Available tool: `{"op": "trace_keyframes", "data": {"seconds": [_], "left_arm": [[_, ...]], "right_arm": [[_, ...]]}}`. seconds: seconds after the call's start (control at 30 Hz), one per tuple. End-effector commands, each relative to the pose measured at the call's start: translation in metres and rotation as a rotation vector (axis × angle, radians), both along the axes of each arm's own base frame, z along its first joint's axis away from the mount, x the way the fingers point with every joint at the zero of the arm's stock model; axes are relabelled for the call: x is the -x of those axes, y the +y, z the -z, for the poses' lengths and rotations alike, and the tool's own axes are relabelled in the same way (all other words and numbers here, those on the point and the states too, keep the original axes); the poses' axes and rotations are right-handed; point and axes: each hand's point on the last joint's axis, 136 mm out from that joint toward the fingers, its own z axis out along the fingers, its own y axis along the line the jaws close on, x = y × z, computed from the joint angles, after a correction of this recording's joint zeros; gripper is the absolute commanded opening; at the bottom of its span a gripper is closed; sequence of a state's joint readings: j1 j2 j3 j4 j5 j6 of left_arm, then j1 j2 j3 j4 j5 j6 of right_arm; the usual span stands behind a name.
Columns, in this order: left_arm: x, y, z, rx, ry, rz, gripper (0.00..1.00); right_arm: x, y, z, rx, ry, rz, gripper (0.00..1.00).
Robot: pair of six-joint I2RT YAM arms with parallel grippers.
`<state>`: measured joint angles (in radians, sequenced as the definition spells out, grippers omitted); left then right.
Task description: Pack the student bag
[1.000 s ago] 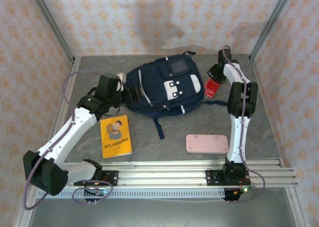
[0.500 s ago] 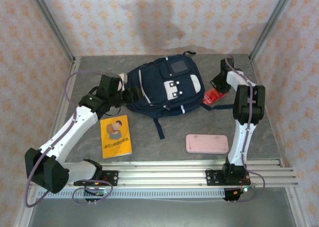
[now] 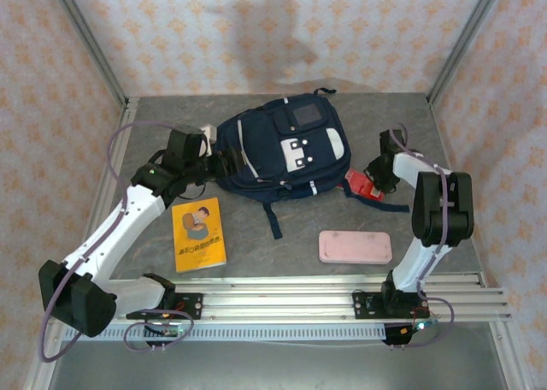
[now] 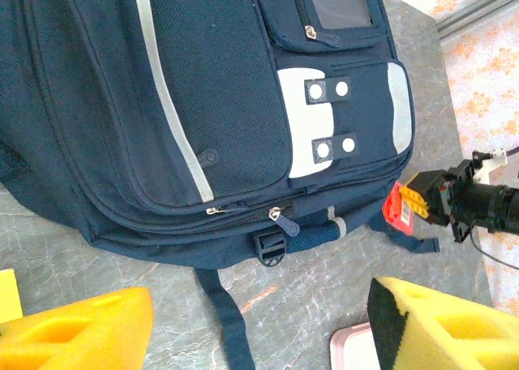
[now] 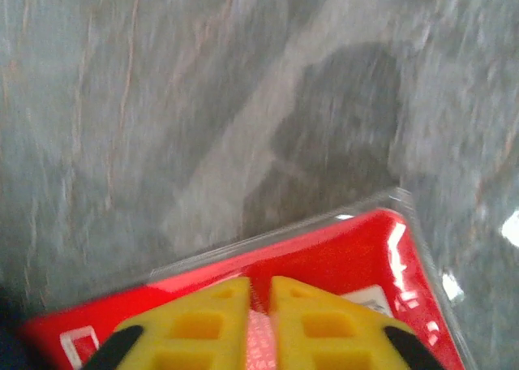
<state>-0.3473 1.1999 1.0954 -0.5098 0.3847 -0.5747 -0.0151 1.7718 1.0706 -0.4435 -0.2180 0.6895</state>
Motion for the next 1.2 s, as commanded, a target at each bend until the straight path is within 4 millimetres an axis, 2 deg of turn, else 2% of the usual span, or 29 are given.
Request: {"op": "trace_keyframes", "data": {"seconds": [0.0,0.1,0.17,0.2,0.23,0.3,0.47,0.6,0.87,1.17], "left_arm": [[0.006,-0.002,-0.008,0.003,-0.017,0.013,0.71],[0.007,-0.001,-0.008,0.001,-0.020,0.012,0.71],[0.007,-0.001,-0.008,0.003,-0.020,0.012,0.71],[0.007,-0.001,-0.008,0.003,-0.020,0.012,0.71],[0.007,-0.001,-0.009,0.004,-0.022,0.013,0.71],[0.006,-0.001,-0.009,0.003,-0.021,0.013,0.71],[0.006,-0.001,-0.007,0.000,-0.016,0.012,0.71],[0.006,-0.002,-0.007,0.001,-0.017,0.014,0.71],[0.007,-0.002,-0.007,0.003,-0.018,0.015,0.71],[0.007,-0.002,-0.004,-0.001,-0.010,0.014,0.71]], "right_arm": [[0.037,0.027,0.000,-0.022,0.083,-0.111,0.30],[0.044,0.019,-0.025,0.059,0.040,-0.146,0.47],[0.043,0.008,-0.042,0.119,-0.004,-0.157,0.53],[0.043,0.002,-0.050,0.144,-0.022,-0.151,0.63],[0.043,-0.002,-0.053,0.152,-0.034,-0.141,0.71],[0.042,-0.005,-0.052,0.104,-0.055,-0.124,0.73],[0.044,-0.006,-0.037,-0.053,-0.116,-0.070,0.74],[0.038,-0.003,-0.032,-0.190,-0.238,-0.042,0.72],[0.041,0.006,-0.013,-0.259,-0.267,-0.077,0.63],[0.023,0.019,-0.033,-0.338,-0.432,-0.116,0.46]]}}
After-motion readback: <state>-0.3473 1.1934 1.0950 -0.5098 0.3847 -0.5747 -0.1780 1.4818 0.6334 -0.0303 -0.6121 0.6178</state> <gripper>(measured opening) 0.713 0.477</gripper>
